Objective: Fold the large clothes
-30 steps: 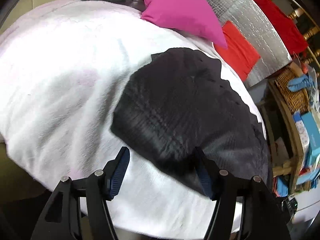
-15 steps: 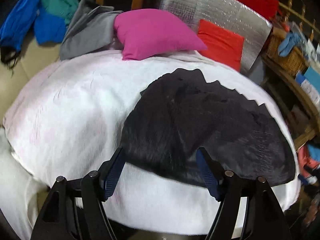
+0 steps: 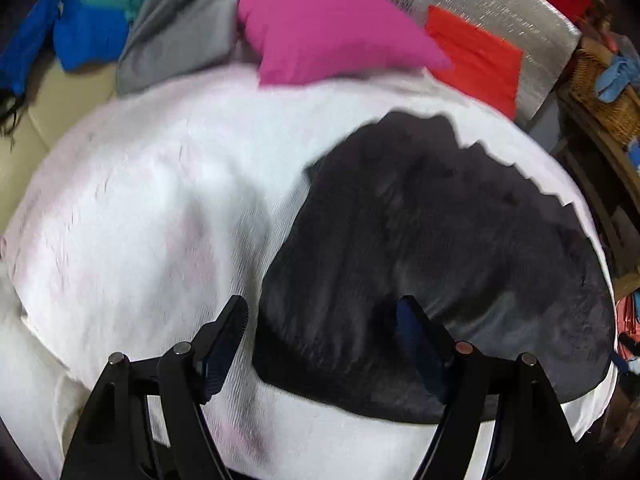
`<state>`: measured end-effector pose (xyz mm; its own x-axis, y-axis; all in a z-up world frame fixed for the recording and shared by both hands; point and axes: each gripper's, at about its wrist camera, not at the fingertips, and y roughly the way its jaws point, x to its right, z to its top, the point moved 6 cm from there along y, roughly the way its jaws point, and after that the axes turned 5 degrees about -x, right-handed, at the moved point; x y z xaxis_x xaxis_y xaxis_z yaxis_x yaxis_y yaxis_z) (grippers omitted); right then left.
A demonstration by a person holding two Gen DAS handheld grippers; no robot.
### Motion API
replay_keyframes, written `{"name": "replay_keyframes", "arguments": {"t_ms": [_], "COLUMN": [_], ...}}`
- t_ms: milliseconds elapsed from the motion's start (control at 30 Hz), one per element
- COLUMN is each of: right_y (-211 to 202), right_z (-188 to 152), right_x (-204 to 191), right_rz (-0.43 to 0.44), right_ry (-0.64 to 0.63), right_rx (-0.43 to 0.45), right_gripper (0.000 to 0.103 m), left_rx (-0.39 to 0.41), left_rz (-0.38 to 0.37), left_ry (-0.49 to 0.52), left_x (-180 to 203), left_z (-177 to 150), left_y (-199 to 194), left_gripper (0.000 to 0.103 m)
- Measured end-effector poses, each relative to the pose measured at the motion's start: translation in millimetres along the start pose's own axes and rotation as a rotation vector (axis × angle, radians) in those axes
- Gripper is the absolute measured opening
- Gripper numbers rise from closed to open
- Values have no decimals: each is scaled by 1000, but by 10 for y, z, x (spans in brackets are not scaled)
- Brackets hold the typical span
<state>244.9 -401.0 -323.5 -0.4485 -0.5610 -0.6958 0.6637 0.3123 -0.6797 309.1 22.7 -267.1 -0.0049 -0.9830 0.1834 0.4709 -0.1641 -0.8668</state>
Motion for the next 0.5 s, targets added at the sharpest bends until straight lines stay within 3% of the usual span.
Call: {"name": "replay_keyframes", "arguments": {"t_ms": [133, 300, 400, 500], "right_y": [60, 424, 700, 820], "right_z": [222, 458, 573, 639], "right_x": [-217, -367, -319, -275], "right_rz": [43, 55, -18, -62], "right_ry": [-14, -8, -6, -7], "right_rx": [46, 33, 16, 13], "right_gripper": [45, 45, 44, 44], "left_rx": [28, -17, -58, -68], "left_rz": [0, 23, 60, 47], "left_ry": [39, 17, 22, -6], "left_x": [171, 227, 217, 158], "left_z": [197, 344, 375, 397], "left_y": [-5, 280, 502, 602], "left_gripper": [78, 78, 82, 87]}}
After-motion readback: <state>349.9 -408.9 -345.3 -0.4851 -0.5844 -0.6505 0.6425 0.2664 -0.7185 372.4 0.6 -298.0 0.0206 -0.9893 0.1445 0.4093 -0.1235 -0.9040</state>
